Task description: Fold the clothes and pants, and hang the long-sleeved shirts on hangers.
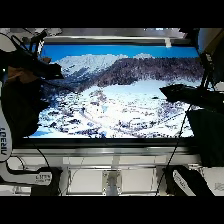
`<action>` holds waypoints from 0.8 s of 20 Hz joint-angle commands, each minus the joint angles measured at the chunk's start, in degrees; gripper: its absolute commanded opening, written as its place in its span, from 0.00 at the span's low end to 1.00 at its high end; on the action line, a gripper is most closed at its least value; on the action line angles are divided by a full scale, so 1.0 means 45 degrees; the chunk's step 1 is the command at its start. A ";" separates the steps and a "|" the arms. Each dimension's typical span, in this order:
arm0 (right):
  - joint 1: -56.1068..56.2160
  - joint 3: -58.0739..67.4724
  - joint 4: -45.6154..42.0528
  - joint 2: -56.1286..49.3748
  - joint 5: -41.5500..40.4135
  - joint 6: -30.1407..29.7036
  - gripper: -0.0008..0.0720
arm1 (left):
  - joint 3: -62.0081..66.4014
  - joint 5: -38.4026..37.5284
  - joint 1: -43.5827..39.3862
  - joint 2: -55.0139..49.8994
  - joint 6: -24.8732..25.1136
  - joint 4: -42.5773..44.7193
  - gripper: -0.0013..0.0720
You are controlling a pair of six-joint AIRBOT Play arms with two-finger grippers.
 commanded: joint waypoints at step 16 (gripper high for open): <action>0.0010 0.0010 0.0024 0.0010 -0.1083 0.0005 0.04 | 0.0005 0.0024 0.0000 -0.0039 0.0029 0.0029 0.03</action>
